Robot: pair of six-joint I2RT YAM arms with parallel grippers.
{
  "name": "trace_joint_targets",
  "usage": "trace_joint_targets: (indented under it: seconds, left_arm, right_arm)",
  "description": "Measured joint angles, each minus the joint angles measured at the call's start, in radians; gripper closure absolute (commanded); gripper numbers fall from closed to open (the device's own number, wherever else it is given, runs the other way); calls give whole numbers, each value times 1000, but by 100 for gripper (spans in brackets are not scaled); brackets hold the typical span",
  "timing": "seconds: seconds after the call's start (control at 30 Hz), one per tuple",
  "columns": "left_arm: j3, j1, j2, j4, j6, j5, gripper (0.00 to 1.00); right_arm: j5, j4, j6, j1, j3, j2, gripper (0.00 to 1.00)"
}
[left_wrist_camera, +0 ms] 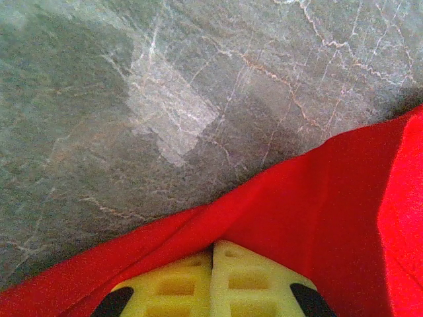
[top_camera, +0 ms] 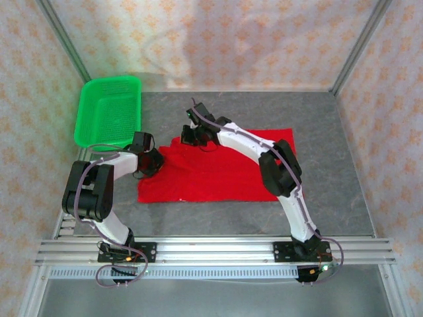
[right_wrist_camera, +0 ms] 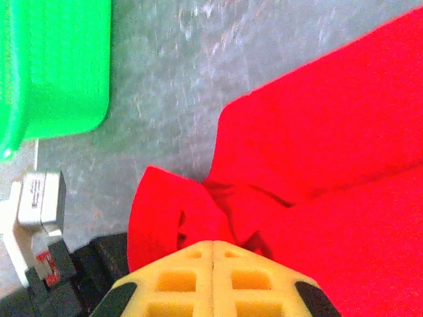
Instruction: Fold and stack the t-shirts
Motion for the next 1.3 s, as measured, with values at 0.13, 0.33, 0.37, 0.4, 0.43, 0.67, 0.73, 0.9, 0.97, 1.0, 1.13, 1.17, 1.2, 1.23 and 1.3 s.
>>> trace_joint_targets:
  seconds: [0.13,0.33,0.37,0.4,0.43,0.67,0.73,0.9,0.97,1.0,1.13,1.17,1.2,1.23,1.3]
  left_arm:
    - [6,0,3,-6,9,0,99]
    - [13,0,6,-18,16,0,99]
    - [14,0,6,-18,16,0,98]
    - [14,0,6,-18,16,0,99]
    - [15,0,7,-19,16,0,99]
    - [25,0,13,-31,16,0,99]
    - [27,0,13,-33,16,0,99]
    - [34,0,18,-37,16,0,99]
    - [35,0,19,-39,17,0,98]
    - [35,0,19,-39,18,0,98]
    - [36,0,20,-39,23,0,99]
    - [36,0,20,-39,23,0,99]
    - [36,0,20,-39,23,0,99]
    - [36,0,20,-39,23,0,99]
    - [36,0,20,-39,23,0,99]
  right_arm:
    - [-2,-3,-9,-14,26,33,84]
    - [-133,20,30,-22,26,70,61]
    - [-158,27,35,-21,26,74,59]
    - [-183,32,38,-19,26,79,58]
    - [-204,35,39,-19,26,84,57]
    - [-318,32,43,-8,52,136,58]
    - [-337,6,43,-2,63,141,58]
    - [-366,-58,43,18,150,171,59]
    - [-370,-79,41,24,180,183,61]
    - [-370,-89,40,26,193,189,62]
    - [-370,-146,38,27,244,220,63]
    - [-370,-155,37,26,247,223,63]
    - [-370,-166,35,26,248,226,64]
    - [-370,-177,33,26,251,229,64]
    - [-370,-202,27,26,262,239,64]
